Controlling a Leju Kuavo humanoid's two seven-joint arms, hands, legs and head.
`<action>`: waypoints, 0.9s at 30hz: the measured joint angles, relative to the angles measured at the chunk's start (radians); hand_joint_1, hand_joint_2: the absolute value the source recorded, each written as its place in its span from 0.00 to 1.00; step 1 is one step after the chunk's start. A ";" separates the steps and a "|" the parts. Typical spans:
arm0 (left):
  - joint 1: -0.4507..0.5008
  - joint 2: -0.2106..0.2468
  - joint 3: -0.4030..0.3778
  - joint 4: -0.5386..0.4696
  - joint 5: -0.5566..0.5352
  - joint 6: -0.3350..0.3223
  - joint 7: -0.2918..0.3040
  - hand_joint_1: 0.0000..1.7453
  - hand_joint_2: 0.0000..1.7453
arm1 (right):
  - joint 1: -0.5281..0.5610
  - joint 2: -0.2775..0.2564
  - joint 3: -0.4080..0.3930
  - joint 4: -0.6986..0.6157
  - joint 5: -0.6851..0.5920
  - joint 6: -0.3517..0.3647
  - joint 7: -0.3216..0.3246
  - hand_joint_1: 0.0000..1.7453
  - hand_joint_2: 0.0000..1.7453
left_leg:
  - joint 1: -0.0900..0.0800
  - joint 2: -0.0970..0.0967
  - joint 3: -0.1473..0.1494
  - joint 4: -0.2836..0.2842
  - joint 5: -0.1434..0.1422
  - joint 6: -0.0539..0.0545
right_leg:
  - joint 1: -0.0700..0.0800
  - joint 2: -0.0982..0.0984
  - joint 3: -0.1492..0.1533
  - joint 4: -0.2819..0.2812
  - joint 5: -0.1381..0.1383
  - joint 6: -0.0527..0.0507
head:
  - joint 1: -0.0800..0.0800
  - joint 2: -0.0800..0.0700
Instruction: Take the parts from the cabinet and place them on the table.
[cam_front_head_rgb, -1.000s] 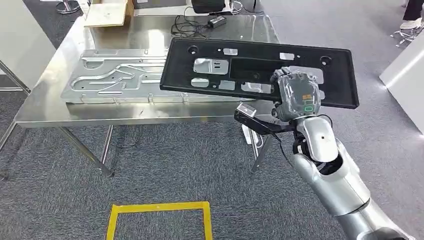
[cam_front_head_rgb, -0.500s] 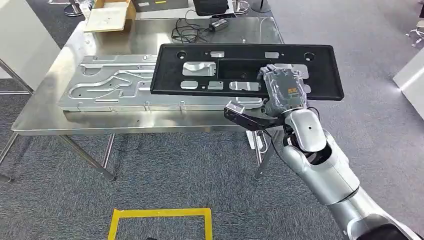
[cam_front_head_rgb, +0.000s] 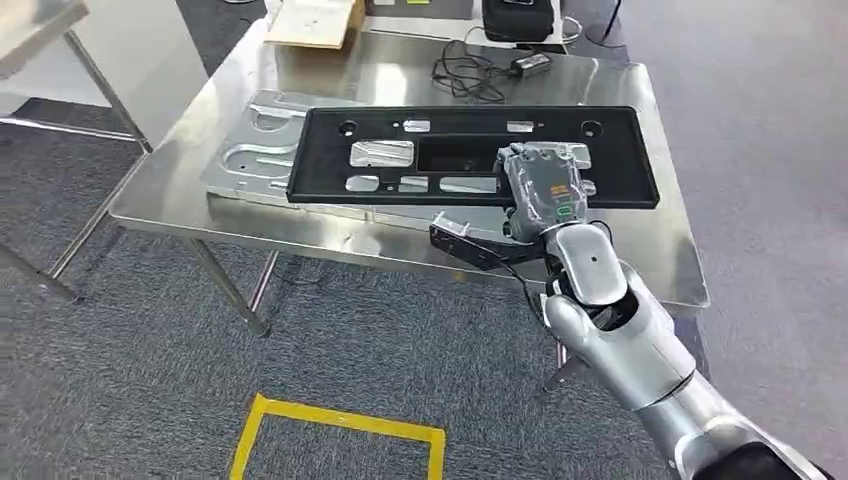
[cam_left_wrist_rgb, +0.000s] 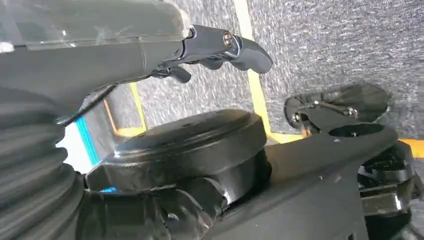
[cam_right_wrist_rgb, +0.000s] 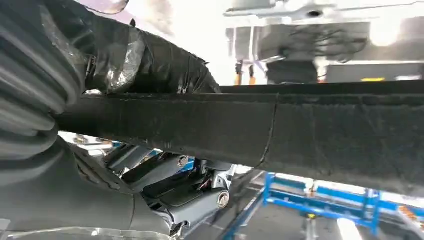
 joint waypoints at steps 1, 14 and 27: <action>0.002 -0.002 0.001 0.000 0.000 0.000 0.000 0.00 1.00 | 0.000 0.006 0.003 0.009 0.003 -0.002 0.005 1.00 1.00 | 0.004 -0.010 0.004 -0.001 -0.007 -0.001 | 0.001 0.043 0.025 -0.091 0.049 -0.012 | 0.000 0.000; -0.010 0.006 0.008 0.001 0.002 0.004 -0.011 0.00 1.00 | 0.012 0.044 0.020 0.068 0.032 -0.044 0.043 1.00 1.00 | 0.025 0.086 -0.148 0.191 -0.012 -0.073 | -0.009 -0.030 0.138 -0.170 -0.022 -0.031 | -0.018 0.000; 0.001 0.005 0.010 0.001 -0.004 0.011 -0.012 0.00 1.00 | 0.027 -0.056 -0.081 0.087 -0.003 -0.051 0.034 1.00 1.00 | 0.013 0.083 -0.055 0.015 0.022 -0.009 | -0.012 -0.018 -0.041 0.172 -0.173 0.020 | -0.022 0.000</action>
